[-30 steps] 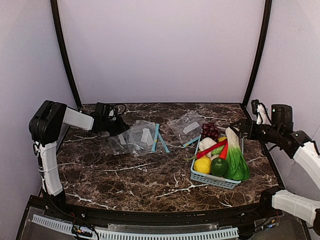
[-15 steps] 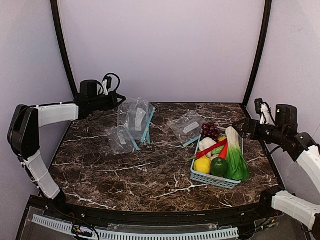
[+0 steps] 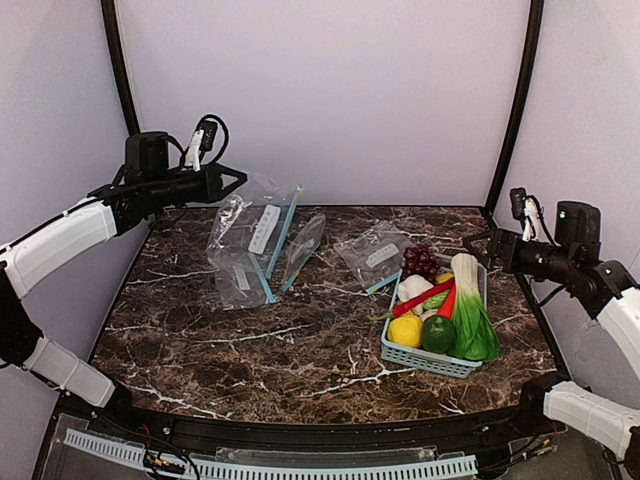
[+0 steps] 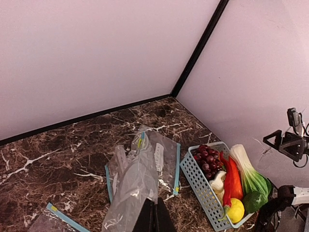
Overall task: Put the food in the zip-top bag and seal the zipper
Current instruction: Pick up the zipper food storage bag at the center of the board.
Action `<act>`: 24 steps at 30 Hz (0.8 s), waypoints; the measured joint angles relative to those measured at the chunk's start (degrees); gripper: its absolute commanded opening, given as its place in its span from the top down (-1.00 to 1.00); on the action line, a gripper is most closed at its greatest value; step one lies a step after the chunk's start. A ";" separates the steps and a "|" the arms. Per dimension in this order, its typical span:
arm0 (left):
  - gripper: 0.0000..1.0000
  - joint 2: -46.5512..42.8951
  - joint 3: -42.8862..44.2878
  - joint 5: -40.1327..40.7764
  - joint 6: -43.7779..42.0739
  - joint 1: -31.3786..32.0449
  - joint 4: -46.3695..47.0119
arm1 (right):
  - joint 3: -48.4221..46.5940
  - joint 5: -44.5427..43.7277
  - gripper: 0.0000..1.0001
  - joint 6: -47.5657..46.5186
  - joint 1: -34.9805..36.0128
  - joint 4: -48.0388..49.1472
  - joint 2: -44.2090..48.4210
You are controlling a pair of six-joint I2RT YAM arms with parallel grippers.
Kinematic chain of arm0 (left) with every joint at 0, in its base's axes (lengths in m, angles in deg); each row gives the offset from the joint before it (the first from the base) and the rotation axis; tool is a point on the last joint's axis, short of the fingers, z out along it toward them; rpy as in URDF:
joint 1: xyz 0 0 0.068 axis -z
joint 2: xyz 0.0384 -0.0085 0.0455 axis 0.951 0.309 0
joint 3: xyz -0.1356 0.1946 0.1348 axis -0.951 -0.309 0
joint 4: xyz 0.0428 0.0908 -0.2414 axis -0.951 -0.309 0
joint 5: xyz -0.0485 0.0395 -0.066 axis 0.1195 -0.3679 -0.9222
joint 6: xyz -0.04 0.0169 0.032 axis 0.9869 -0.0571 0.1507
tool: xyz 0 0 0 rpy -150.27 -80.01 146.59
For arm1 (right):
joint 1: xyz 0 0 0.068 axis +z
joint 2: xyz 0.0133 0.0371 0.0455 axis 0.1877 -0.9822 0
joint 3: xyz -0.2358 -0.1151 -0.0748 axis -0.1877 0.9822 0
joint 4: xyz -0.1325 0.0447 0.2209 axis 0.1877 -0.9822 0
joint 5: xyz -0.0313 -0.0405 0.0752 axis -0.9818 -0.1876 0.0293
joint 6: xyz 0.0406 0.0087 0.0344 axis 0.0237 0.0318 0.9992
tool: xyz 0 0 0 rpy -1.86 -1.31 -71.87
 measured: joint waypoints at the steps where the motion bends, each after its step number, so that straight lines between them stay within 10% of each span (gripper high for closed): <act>1: 0.99 -0.63 0.28 -0.57 -0.22 1.31 -1.46 | 0.00 0.94 -0.97 0.15 0.07 0.50 0.00; 24: 0.99 -13.75 -3.82 -6.34 12.96 17.03 -0.44 | 3.65 17.46 -0.64 10.45 17.03 31.47 -6.95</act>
